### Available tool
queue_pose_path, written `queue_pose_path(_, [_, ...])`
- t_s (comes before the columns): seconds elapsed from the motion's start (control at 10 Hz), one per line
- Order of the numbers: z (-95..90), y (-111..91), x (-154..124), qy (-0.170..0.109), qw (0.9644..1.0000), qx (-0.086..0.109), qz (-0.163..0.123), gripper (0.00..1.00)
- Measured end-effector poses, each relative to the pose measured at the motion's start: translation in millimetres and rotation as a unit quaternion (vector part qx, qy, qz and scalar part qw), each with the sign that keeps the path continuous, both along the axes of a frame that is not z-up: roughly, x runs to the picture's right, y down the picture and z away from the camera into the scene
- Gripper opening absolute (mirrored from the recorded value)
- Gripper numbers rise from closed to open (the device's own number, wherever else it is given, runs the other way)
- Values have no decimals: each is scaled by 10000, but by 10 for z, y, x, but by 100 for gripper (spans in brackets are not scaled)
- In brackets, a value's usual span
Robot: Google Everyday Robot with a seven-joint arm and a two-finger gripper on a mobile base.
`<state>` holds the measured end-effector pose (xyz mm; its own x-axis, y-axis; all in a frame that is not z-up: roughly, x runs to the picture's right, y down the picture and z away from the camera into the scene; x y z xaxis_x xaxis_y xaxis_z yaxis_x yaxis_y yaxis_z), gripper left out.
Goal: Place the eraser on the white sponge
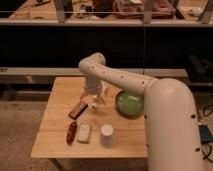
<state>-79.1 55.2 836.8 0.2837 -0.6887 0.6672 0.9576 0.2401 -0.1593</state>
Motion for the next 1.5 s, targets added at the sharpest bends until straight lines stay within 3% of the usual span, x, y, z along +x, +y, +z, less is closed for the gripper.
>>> queue_pose_path(0.2, [105,-36,-178,98,9999,5,110,80])
queue_pose_path(0.6, [345,-8,-620,-297,9985,71,444,80])
queue_pose_path(1.0, [552,244,-820,-470,9974,-13,539,80])
queue_pose_path(1.5, [762,500,-944,-592,9973,0,425,80])
